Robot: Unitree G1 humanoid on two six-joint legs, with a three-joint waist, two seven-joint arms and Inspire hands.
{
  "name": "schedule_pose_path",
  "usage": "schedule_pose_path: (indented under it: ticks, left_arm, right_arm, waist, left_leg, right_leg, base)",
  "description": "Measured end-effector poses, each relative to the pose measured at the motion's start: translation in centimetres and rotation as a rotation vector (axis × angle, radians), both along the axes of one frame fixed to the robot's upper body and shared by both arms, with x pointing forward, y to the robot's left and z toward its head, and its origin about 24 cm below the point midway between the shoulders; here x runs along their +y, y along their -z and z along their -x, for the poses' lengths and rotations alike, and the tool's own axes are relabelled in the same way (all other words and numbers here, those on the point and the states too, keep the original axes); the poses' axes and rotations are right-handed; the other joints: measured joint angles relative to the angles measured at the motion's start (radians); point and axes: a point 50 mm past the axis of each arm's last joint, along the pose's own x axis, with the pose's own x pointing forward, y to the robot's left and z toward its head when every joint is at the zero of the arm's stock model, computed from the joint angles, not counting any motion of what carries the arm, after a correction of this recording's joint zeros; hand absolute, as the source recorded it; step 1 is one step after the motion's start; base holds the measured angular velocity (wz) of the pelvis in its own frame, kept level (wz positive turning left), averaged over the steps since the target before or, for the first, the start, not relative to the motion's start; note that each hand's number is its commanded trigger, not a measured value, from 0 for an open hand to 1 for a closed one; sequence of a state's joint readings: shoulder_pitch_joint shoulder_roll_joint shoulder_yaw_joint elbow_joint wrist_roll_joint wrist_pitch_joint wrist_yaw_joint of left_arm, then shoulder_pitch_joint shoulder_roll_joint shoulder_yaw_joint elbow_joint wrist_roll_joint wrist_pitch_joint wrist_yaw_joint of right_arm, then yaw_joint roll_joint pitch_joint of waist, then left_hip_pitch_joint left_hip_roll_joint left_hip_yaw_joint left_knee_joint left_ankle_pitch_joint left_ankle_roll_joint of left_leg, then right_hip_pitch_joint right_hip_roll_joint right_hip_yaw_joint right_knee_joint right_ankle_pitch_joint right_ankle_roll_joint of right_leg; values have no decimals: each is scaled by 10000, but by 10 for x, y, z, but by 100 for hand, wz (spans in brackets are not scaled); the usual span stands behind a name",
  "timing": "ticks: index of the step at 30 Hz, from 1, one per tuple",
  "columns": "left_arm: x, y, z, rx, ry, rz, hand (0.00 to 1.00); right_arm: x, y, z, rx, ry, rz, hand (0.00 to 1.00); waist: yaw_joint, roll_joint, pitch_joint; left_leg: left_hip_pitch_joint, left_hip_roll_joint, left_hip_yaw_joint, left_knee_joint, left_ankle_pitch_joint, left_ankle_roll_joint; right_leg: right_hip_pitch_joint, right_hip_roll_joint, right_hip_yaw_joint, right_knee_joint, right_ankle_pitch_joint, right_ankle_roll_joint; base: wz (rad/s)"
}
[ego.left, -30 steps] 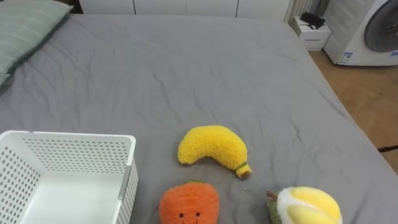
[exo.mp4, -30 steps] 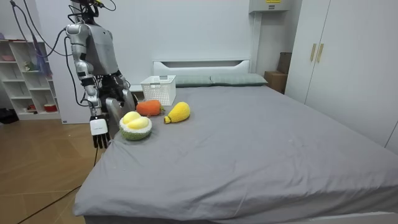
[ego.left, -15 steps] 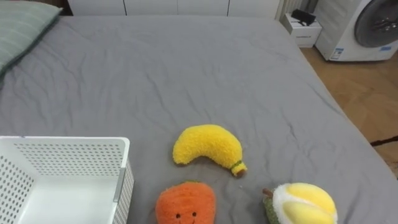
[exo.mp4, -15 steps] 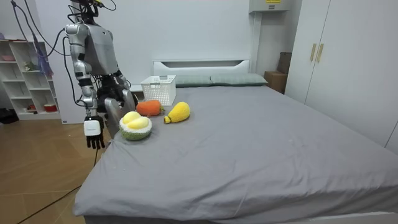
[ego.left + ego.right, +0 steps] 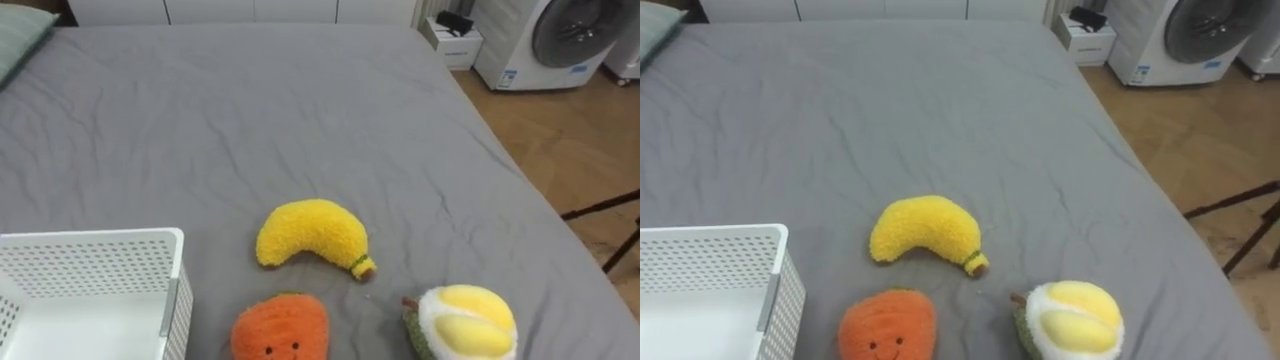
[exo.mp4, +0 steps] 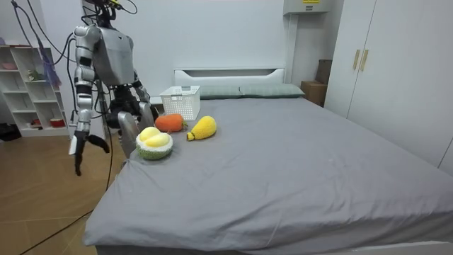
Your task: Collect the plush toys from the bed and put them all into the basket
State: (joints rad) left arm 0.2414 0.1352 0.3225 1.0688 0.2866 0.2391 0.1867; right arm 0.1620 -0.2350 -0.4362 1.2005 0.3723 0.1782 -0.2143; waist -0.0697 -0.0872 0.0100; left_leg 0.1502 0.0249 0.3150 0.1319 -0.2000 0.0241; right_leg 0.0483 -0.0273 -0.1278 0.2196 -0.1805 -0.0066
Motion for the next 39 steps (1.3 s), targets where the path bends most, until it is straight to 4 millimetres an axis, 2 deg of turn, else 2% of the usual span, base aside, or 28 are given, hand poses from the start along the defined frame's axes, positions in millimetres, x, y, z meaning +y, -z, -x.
schedule_pose_path:
  ticks: [3,5,6,7,10,11,12,13,15,23,29,34,39]
  left_arm:
    - [6,-2,1,30,41,-151,0]
    - [7,-3,0,-87,175,-221,0]
    - [7,-3,-1,-78,217,-218,0]
    - [7,-3,-2,-85,273,-207,0]
    - [4,-2,-5,-173,447,-145,0]
    - [3,-2,-6,-200,588,-111,0]
    - [2,-1,-6,-204,664,-81,0]
    - [-1,0,-7,-258,715,-14,0]
    - [-4,1,-8,-313,810,70,0]
    - [-9,2,-13,-570,1122,163,0]
    - [-9,1,-9,-680,1250,149,0]
    - [-9,0,-8,-611,1333,115,0]
    - [-8,0,-5,-427,1256,107,0]
  right_arm:
    - [-25,-15,-30,-1005,-151,1348,0]
    - [-39,-32,-65,-2108,-418,2402,0]
    - [-41,-37,-75,-2461,-501,2637,0]
    - [-43,-47,-96,-3177,-874,3022,0]
    - [-38,-71,-133,-4569,-2450,3978,0]
    - [-33,-81,-146,-5018,-3077,4328,0]
    - [-31,-87,-153,-5287,-3393,4532,0]
    - [-26,-99,-166,-5855,-4008,4952,0]
    - [-21,-116,-180,-6599,-4701,5460,0]
    - [7,-112,-198,-6980,-6869,4711,0]
    - [22,-106,-203,-6594,-8760,4271,0]
    - [24,-88,-196,-6022,-9197,3023,0]
    - [24,-68,-181,-4939,-9521,1769,0]
  waist:
    - [-49,-50,-28]
    - [-13,-90,-22]
    - [23,-76,-29]
    - [87,-53,-16]
    - [249,33,-10]
    - [273,77,-24]
    - [293,76,-79]
    - [296,170,-73]
    - [373,280,-92]
    - [765,253,-101]
    - [861,210,-87]
    - [1005,174,-107]
    - [1020,189,-104]
  left_leg:
    - [-7,14,14,-7,-1,-1]
    - [-52,27,38,-7,2,0]
    - [-59,38,70,-9,1,0]
    - [-63,53,136,-12,1,-1]
    - [-78,62,145,-13,-1,-4]
    - [-114,64,143,-8,0,-5]
    - [-172,62,147,1,0,-4]
    - [-239,60,149,16,1,-2]
    - [-241,72,134,9,2,-4]
    - [-233,124,60,32,27,-66]
    - [-187,123,46,33,24,-66]
    - [-174,116,-71,36,23,-68]
    - [-200,102,-154,35,24,-68]
  right_leg:
    - [39,13,34,-140,91,-2]
    - [26,97,23,-256,188,7]
    - [32,113,46,-322,230,11]
    - [18,143,155,-364,272,14]
    - [12,145,132,-377,277,16]
    - [-24,142,106,-368,276,16]
    - [-95,138,116,-340,276,17]
    - [-157,138,120,-340,285,13]
    - [-147,136,123,-337,281,19]
    - [-91,123,99,-338,274,11]
    - [-17,94,-43,-346,254,-5]
    - [44,83,-127,-367,251,-8]
    - [72,81,-136,-359,249,-8]
  base:
    - [-2]
    - [-3]
    - [-11]
    - [-10]
    - [-3]
    - [0]
    - [0]
    - [0]
    - [4]
    - [1]
    - [1]
    - [7]
    - [3]
